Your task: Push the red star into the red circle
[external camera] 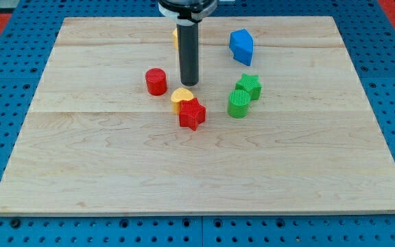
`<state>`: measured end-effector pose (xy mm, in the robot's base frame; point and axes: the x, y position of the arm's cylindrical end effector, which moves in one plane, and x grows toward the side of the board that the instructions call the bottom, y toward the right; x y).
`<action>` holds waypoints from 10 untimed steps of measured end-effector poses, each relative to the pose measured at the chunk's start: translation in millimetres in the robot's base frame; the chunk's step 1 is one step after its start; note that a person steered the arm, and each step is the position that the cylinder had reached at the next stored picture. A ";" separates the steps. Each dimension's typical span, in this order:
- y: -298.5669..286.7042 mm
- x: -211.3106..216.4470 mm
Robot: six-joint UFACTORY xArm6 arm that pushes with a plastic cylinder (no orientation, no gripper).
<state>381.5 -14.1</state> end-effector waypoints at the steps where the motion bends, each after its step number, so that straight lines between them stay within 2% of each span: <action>1: 15.1 22.1; 3: 60.5 49.9; 4: 47.3 77.9; 5: 8.9 86.5; 8: -49.3 86.1; 10: -54.5 54.4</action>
<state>436.0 -68.6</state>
